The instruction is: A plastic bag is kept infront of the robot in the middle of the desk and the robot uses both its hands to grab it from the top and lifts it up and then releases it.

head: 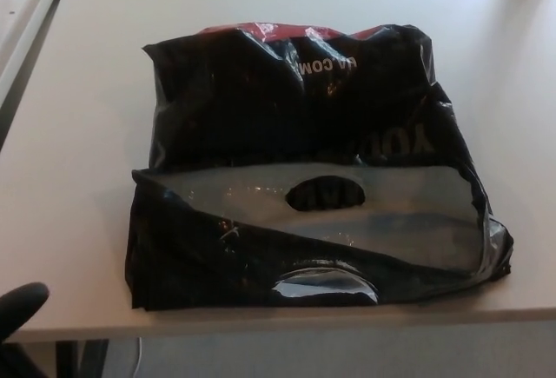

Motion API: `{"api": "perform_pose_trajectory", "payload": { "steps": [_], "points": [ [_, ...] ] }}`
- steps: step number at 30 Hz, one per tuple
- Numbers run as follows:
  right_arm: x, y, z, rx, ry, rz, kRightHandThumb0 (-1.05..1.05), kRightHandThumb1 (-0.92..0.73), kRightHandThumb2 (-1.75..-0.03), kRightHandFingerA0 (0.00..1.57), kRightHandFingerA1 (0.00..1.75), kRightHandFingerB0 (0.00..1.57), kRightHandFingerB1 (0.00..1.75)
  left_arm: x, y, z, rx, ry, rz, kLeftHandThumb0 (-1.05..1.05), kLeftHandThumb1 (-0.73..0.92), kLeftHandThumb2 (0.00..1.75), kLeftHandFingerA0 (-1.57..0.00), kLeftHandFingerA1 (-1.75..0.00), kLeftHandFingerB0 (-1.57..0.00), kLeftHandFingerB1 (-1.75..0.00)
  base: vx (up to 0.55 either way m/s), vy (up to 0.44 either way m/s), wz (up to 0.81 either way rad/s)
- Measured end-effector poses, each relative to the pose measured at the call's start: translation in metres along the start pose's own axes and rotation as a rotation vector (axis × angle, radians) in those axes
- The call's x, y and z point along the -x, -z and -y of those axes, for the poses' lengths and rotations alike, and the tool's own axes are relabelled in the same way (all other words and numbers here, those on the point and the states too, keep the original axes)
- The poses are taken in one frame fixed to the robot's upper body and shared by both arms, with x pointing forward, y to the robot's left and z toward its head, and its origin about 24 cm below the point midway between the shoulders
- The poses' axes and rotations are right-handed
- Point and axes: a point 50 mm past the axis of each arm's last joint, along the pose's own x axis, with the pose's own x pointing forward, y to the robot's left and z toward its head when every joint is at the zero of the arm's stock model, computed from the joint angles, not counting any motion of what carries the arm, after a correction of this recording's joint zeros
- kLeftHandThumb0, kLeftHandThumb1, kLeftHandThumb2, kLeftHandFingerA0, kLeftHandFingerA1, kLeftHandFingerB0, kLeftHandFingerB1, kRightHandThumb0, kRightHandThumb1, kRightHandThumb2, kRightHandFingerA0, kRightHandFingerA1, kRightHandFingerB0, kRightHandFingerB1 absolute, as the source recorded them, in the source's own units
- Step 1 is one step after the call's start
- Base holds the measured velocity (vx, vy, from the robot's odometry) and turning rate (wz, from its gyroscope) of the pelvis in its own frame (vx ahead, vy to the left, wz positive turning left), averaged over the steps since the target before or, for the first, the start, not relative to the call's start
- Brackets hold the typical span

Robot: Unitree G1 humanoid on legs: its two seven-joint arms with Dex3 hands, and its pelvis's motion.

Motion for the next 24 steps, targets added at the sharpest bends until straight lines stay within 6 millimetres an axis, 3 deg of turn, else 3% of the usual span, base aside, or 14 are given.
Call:
{"api": "perform_pose_trajectory", "payload": {
  "steps": [3,4,5,6,7,8,9,10,11,12,13,14,22,24],
  "points": [
    [-0.01,0.003,-0.012,0.012,-0.041,0.013,-0.73,-0.42,-0.79,0.35,0.5,0.06,0.16,-0.003,0.014,0.009,0.034,0.043,-0.049,-0.45,0.39,0.63,-0.17,-0.35,-0.09,-0.34,0.0,0.0,0.0],
    [-0.011,0.003,-0.014,0.011,-0.046,0.012,-0.7,-0.49,-0.56,0.46,0.42,0.06,0.22,-0.003,0.016,0.01,0.036,0.048,-0.055,-0.45,0.39,0.64,-0.19,-0.37,-0.1,-0.35,0.0,0.0,0.0],
    [-0.017,0.007,-0.02,0.004,-0.061,0.0,-0.72,-0.41,-0.77,0.44,0.53,0.07,0.21,-0.005,0.022,0.012,0.042,0.062,-0.074,-0.45,0.39,0.64,-0.18,-0.37,-0.09,-0.35,0.0,0.0,0.0],
    [-0.021,0.009,-0.023,0.0,-0.068,-0.009,-0.72,-0.41,-0.77,0.44,0.53,0.07,0.21,-0.006,0.025,0.014,0.046,0.068,-0.082,-0.45,0.39,0.64,-0.18,-0.37,-0.09,-0.35,0.0,0.0,0.0],
    [-0.028,0.012,-0.027,-0.004,-0.078,-0.024,-0.67,-0.46,-0.55,0.44,0.42,0.07,0.23,-0.01,0.029,0.016,0.053,0.077,-0.09,-0.45,0.39,0.63,-0.19,-0.37,-0.08,-0.34,0.0,0.0,0.0],
    [-0.035,0.015,-0.03,-0.007,-0.088,-0.035,-0.7,-0.39,-0.74,0.48,0.53,0.07,0.26,-0.013,0.033,0.018,0.059,0.086,-0.097,-0.46,0.39,0.64,-0.19,-0.38,-0.08,-0.33,0.0,0.0,0.0],
    [-0.041,0.017,-0.033,-0.011,-0.098,-0.044,-0.7,-0.39,-0.74,0.48,0.53,0.07,0.26,-0.017,0.037,0.019,0.065,0.095,-0.103,-0.46,0.39,0.64,-0.19,-0.38,-0.08,-0.33,0.0,0.0,0.0],
    [-0.046,0.019,-0.036,-0.014,-0.109,-0.052,-0.69,-0.45,-0.55,0.54,0.46,0.1,0.25,-0.02,0.04,0.021,0.07,0.104,-0.107,-0.4,0.48,0.56,-0.22,-0.32,-0.11,-0.25,0.0,0.0,0.0],
    [-0.05,0.02,-0.039,-0.017,-0.119,-0.058,-0.66,-0.43,-0.54,0.52,0.47,0.13,0.27,-0.024,0.043,0.022,0.075,0.113,-0.111,-0.45,0.49,0.57,-0.21,-0.32,-0.11,-0.26,0.0,0.0,0.0],
    [-0.055,0.022,-0.043,-0.02,-0.134,-0.07,-0.66,-0.43,-0.54,0.52,0.47,0.13,0.27,-0.027,0.047,0.024,0.083,0.125,-0.118,-0.45,0.49,0.57,-0.21,-0.32,-0.11,-0.26,0.0,0.0,0.0],
    [-0.059,0.024,-0.046,-0.024,-0.145,-0.081,-0.66,-0.37,-0.72,0.33,0.49,0.08,0.31,-0.03,0.051,0.026,0.089,0.139,-0.126,-0.45,0.5,0.57,-0.21,-0.31,-0.11,-0.26,0.0,0.0,0.0],
    [-0.061,0.026,-0.048,-0.026,-0.151,-0.088,-0.64,-0.37,-0.69,0.26,0.45,0.09,0.35,-0.032,0.053,0.028,0.092,0.149,-0.131,-0.53,0.4,0.67,-0.19,-0.4,-0.11,-0.36,0.0,0.0,0.0],
    [-0.082,0.055,-0.068,-0.081,-0.171,-0.26,-0.66,-0.37,-0.73,0.33,0.5,0.07,0.28,-0.044,0.07,0.042,0.128,0.312,-0.172,-0.54,0.39,0.67,-0.18,-0.39,-0.11,-0.35,0.0,0.0,0.0],
    [-0.086,0.062,-0.075,-0.082,-0.184,-0.301,-0.68,-0.37,-0.72,0.49,0.53,0.08,0.28,-0.048,0.072,0.045,0.132,0.357,-0.177,-0.56,0.38,0.67,-0.18,-0.42,-0.08,-0.35,0.0,0.0,0.0]
  ]
}}
